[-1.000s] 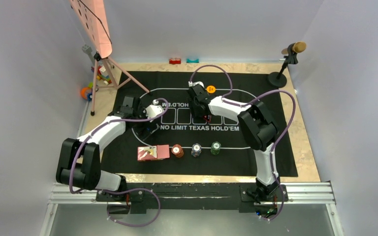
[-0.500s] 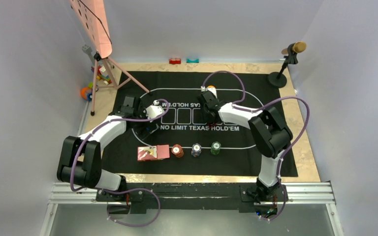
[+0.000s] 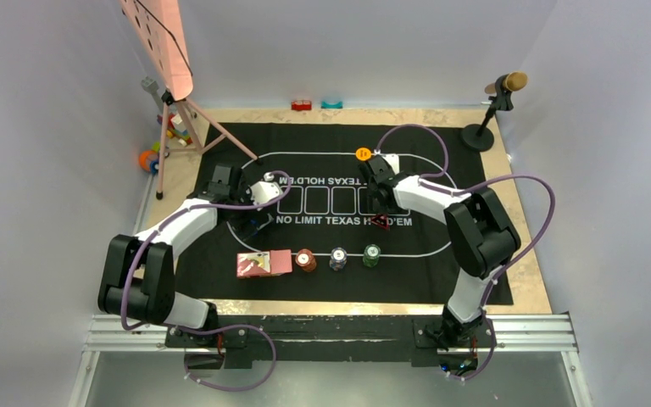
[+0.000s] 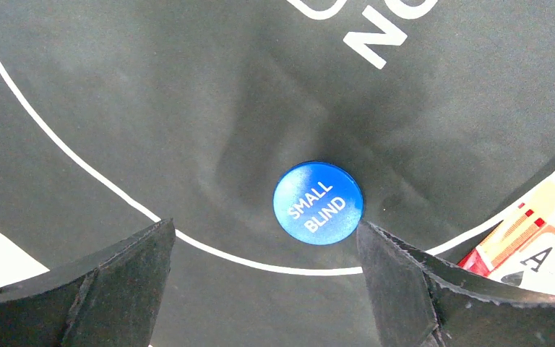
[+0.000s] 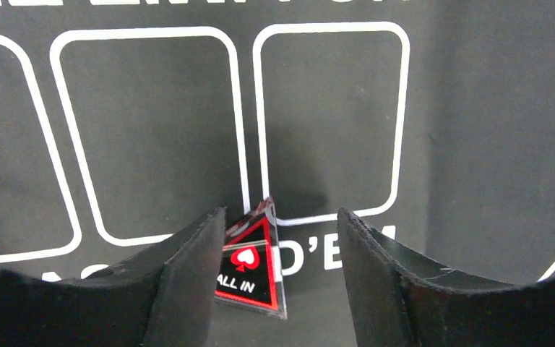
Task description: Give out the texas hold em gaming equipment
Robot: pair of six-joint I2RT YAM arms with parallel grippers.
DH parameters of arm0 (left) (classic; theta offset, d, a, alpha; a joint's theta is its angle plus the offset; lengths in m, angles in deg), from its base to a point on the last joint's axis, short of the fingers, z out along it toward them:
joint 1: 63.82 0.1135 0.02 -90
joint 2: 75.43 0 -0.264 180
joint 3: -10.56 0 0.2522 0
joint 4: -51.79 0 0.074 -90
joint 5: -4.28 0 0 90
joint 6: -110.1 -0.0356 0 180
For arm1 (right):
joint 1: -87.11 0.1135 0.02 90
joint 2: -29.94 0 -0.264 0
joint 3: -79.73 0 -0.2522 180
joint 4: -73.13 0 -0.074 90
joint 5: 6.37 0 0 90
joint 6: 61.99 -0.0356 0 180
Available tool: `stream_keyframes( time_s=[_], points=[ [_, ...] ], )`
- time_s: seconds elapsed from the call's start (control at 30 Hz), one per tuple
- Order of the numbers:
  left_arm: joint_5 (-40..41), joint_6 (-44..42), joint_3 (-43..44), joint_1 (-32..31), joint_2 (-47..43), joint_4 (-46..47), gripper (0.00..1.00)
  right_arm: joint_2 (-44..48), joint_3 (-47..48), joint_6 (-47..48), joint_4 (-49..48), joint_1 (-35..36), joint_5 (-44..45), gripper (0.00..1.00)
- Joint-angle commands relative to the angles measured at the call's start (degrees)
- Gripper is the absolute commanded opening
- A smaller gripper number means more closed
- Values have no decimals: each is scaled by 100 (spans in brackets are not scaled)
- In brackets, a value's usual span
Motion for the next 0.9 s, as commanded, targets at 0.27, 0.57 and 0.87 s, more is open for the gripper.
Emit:
stream_keyframes(
  time_s=[0.27, 0.57, 0.87],
  points=[
    [-210, 172, 354, 69, -347, -258, 100, 294, 195, -94, 316, 671, 145, 68],
    [-263, 157, 318, 116, -481, -370, 100, 119, 54, -180, 322, 896, 88, 66],
    [-254, 127, 326, 133, -553, -393, 100, -226, 138, -706, 833, 814, 532, 61]
  ],
)
